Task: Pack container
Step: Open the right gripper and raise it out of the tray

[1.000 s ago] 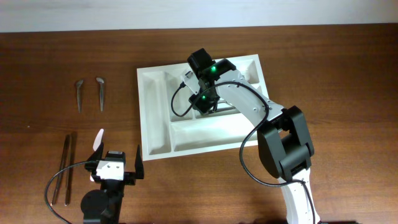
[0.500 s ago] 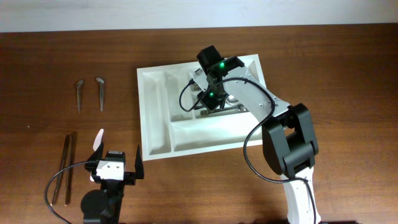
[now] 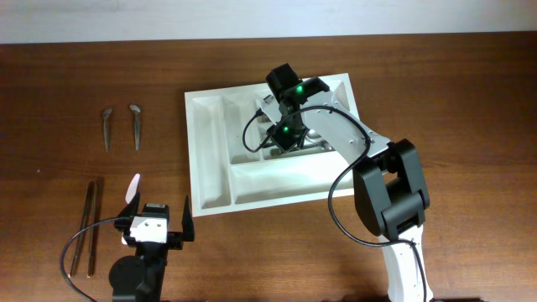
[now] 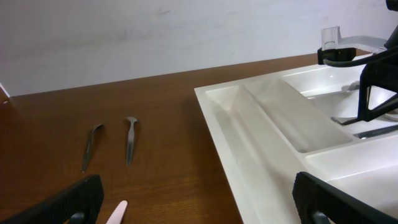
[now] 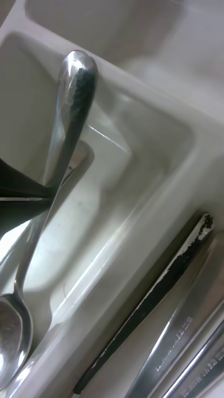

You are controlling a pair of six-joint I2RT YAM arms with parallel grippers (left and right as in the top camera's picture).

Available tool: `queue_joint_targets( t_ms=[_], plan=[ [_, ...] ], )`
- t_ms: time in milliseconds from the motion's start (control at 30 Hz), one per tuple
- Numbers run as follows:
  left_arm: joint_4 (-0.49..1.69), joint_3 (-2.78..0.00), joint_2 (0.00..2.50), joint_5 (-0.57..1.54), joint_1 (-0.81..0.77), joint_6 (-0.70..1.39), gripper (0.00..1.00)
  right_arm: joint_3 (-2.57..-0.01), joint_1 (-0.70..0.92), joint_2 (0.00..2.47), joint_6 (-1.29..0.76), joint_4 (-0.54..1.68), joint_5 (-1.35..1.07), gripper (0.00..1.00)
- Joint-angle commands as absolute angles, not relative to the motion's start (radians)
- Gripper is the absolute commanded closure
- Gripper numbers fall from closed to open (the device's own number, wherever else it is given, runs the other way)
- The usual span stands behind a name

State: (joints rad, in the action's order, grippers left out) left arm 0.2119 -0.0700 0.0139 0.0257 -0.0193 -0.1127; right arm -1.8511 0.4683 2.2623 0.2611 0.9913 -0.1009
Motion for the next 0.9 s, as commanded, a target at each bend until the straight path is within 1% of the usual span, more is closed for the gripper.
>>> queue_joint_targets(
  t_ms=[0, 167, 867],
  plan=[
    [0.208, -0.063, 0.006, 0.03, -0.015, -0.129, 0.01, -1.836, 0.461, 2.299, 0.25, 0.99, -0.079, 0.96],
    [0.208, -0.063, 0.006, 0.03, -0.015, -0.129, 0.01, -1.836, 0.445, 2.299, 0.25, 0.992, -0.044, 0.96],
    [0.208, -0.063, 0.006, 0.03, -0.015, -0.129, 0.01, -1.831, 0.34, 2.315, 0.25, 0.997, -0.043, 0.96]
  ],
)
